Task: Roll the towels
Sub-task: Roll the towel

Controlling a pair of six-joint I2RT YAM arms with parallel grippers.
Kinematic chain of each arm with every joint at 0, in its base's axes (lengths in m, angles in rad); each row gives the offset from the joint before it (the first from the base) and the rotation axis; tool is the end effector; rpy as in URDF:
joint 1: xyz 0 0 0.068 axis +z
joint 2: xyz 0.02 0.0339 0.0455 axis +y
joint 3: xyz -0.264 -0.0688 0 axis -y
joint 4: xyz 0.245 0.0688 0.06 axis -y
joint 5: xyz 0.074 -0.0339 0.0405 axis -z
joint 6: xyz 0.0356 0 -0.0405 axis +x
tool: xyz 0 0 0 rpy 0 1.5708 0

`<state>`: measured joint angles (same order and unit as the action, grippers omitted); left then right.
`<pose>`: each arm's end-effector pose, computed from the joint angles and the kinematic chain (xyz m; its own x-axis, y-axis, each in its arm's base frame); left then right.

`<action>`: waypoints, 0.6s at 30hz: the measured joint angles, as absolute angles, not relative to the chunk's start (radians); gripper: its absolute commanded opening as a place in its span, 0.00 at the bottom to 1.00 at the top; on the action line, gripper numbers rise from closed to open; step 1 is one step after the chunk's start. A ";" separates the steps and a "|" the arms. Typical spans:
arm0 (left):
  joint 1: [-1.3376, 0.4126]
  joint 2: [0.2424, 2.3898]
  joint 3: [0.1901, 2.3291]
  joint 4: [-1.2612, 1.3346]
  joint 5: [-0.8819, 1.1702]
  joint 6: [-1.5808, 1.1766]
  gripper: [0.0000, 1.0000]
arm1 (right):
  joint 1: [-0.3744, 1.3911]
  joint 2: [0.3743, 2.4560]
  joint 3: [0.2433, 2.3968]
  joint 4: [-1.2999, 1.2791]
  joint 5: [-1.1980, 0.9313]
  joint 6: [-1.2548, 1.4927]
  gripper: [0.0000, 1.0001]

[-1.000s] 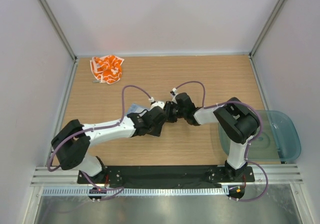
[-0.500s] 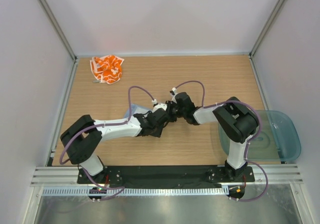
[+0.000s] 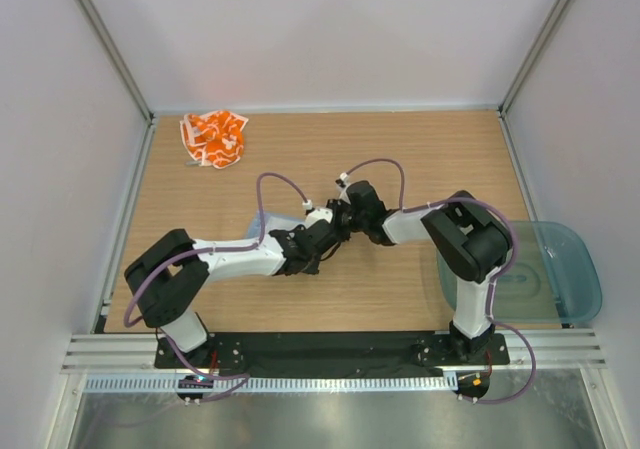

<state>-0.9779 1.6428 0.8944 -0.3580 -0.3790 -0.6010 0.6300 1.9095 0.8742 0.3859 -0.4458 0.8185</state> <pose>0.1826 -0.2475 0.1583 -0.7954 0.2403 -0.5565 0.2766 0.9608 0.0196 0.2890 0.2297 0.1182 -0.9246 0.1411 -0.3539 -0.1961 0.6200 0.7597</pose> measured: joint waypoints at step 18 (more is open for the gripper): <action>-0.966 1.604 0.842 -0.289 -0.363 -0.584 0.00 | 0.578 1.936 0.928 0.318 -0.514 0.808 0.23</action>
